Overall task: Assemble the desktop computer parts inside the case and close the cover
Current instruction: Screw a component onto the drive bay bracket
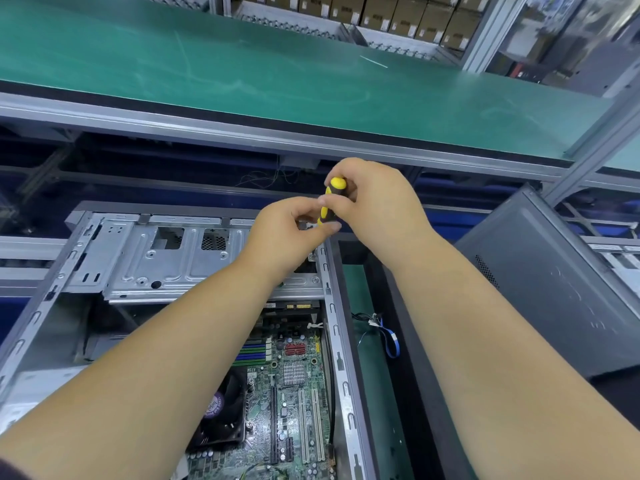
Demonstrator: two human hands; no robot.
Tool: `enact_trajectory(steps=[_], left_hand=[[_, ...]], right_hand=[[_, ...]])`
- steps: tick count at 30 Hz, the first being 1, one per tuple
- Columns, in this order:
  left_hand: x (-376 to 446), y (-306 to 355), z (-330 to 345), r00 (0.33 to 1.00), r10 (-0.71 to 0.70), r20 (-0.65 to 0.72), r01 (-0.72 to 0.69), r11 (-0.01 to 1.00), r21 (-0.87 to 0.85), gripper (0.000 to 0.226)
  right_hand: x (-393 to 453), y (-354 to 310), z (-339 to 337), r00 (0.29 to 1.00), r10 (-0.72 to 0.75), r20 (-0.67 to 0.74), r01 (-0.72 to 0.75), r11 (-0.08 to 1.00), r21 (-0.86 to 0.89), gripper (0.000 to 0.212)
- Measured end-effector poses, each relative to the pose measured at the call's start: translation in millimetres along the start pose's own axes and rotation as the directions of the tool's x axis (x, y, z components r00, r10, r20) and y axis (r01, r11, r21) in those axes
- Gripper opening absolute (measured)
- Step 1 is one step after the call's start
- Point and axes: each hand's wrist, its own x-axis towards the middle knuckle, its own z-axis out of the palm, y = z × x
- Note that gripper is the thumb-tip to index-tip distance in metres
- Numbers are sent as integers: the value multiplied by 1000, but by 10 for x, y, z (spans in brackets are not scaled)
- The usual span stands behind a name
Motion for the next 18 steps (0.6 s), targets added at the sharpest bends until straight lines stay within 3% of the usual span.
enact_trajectory(steps=[3,7,11,15,18], left_hand=[[-10,26,18,1000,0,-23,0,1000,-8,28],[7,30,8,997,-64,-31,62,997,-36,21],[43,3,-12,997,-80,-24,79,996,-29,7],[23,9,-14,997,-66,47,68,997,-45,7],[2,41,19,999,-42,4,42,998,-44,23]], right_hand=[[4,-31,68,999,14,-43,-16,998,-60,30],[-25,-74,140,996,11,-92,-21,994,-107,34],[-49,-49,68,1000,4,-3,-3,988,158,20],[-37,-43,7,1000,-20,15,19,998,67,19],[-8,-47,28,1000,-8,-26,7,999,-33,17]])
